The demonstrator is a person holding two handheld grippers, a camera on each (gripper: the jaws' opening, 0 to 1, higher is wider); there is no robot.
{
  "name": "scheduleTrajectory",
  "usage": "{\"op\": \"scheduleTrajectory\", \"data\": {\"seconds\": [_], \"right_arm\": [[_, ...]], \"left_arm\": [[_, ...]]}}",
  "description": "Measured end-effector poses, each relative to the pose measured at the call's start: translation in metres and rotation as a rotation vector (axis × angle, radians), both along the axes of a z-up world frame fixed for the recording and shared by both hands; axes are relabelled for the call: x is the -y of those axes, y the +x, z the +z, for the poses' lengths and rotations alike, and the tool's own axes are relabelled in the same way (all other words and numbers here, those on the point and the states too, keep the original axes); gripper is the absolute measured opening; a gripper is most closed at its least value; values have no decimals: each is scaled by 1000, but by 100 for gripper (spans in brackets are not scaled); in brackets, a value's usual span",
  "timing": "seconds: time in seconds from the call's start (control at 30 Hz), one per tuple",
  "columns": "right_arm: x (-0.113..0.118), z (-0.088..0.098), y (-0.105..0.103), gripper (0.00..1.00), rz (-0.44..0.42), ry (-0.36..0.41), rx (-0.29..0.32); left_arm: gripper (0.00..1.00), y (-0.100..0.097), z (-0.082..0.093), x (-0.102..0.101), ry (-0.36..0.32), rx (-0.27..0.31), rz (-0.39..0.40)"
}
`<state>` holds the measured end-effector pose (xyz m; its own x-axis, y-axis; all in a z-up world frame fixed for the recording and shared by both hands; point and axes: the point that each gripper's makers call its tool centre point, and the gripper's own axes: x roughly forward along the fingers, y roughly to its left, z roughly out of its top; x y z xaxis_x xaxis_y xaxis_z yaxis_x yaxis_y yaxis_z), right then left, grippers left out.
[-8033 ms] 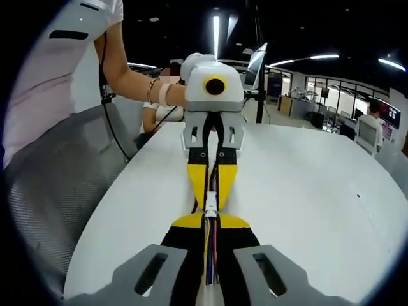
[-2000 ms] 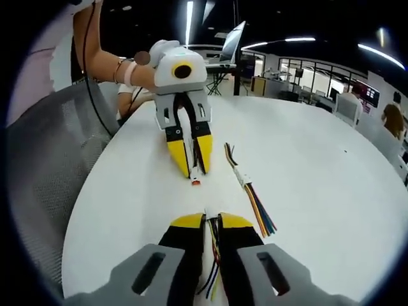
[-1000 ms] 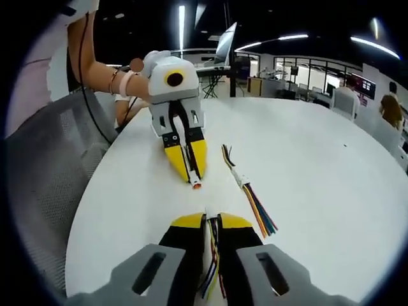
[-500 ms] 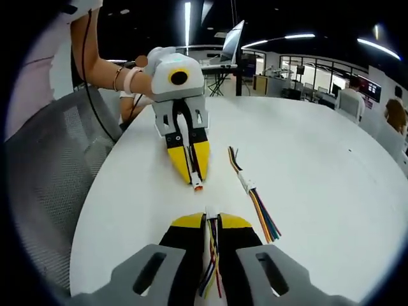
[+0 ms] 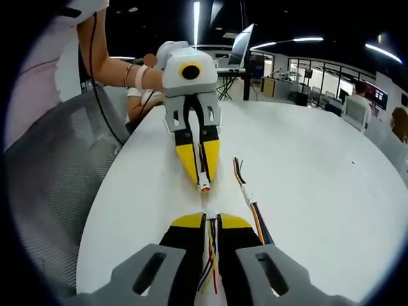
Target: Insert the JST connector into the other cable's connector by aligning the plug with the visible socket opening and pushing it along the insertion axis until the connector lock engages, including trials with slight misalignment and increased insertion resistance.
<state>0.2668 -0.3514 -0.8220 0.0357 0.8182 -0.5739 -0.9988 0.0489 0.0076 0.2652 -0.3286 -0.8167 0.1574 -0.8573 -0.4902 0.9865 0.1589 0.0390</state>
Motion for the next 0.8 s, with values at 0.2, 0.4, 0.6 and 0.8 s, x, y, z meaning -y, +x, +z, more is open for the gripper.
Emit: {"op": "scheduleTrajectory", "data": {"seconds": [0.2,0.4,0.6,0.8], "right_arm": [[-5,3,0,3,17,-2,0],[-10,5,-3,3,36,-7,2],[-14,6,-5,3,42,-6,-6],[-15,3,-3,3,54,-13,-6]], "left_arm": [[0,-1,1,-1,8,5,-10],[0,8,-1,-3,9,2,-6],[0,8,0,-3,8,-5,-5],[0,8,-2,-1,15,-6,-6]]}}
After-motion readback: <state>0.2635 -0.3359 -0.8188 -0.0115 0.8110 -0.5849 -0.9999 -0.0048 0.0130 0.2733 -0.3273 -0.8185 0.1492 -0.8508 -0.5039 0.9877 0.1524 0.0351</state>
